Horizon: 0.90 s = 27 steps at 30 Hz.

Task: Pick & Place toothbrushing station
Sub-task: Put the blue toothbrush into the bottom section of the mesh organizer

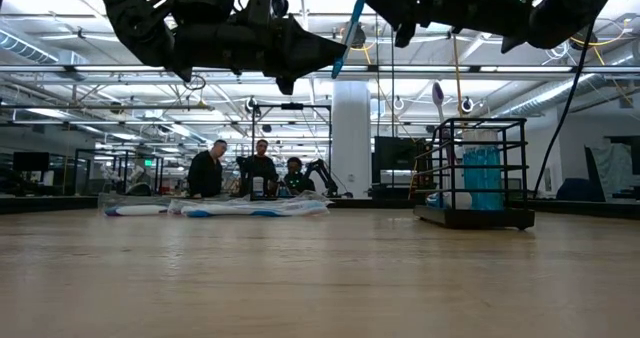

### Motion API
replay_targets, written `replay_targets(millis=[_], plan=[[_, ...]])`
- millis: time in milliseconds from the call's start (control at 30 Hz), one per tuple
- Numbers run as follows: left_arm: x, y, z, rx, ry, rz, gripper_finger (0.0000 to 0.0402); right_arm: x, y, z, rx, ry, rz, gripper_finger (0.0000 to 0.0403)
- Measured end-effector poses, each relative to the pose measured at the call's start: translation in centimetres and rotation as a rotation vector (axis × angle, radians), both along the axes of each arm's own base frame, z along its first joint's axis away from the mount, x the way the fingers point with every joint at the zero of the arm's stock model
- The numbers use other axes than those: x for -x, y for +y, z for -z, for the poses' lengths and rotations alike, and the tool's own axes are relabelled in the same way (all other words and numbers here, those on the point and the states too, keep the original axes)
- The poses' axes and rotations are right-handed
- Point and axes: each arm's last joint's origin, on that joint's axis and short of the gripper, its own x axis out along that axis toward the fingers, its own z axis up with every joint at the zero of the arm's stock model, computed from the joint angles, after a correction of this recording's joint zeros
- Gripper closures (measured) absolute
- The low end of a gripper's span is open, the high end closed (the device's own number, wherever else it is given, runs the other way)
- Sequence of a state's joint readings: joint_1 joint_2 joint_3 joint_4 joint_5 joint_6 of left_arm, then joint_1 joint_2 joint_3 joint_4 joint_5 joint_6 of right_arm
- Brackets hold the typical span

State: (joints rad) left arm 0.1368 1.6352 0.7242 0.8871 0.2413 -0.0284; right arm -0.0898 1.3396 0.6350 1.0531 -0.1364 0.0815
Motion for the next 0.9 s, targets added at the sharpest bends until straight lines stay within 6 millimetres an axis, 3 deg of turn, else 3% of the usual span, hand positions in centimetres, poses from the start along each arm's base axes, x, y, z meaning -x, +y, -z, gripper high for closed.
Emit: replay_targets(millis=[433,667,767,900], plan=[[0.01,0.0,0.02,0.001,0.001,0.001,0.0383,0.0,0.0,0.0,0.018,-0.001,0.006,0.0377],[0.0,-0.01,0.02,0.016,0.003,-0.002,0.0386,0.0,-0.02,0.0,0.024,-0.001,0.009,0.0388],[0.0,0.02,0.02,0.055,0.007,-0.017,0.0363,0.0,-0.03,0.0,0.023,-0.001,0.011,0.0386],[0.0,0.2,0.0,0.103,0.008,-0.079,0.0297,0.17,-0.03,-0.19,0.024,0.0,0.014,0.0389]])
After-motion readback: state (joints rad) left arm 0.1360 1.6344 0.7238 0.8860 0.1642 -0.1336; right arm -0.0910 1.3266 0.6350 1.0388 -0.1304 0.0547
